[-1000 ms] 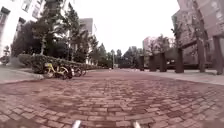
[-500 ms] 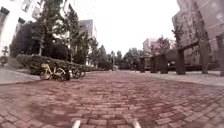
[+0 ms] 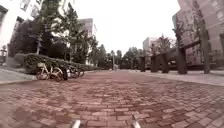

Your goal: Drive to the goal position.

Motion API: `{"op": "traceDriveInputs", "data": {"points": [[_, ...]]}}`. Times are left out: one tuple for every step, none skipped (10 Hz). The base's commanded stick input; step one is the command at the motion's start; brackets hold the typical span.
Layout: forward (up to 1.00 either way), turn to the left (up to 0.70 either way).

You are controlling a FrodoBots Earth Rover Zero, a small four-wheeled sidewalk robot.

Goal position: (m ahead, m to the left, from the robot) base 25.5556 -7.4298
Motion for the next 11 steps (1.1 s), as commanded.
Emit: {"op": "traceDriveInputs", "data": {"points": [[0.45,0.0],[0.45,0.0],[0.45,0.0],[0.45,0.0],[0.45,0.0],[0.45,0.0],[0.45,0.0],[0.45,0.0],[0.45,0.0],[0.45,0.0],[0.45,0.0]]}}
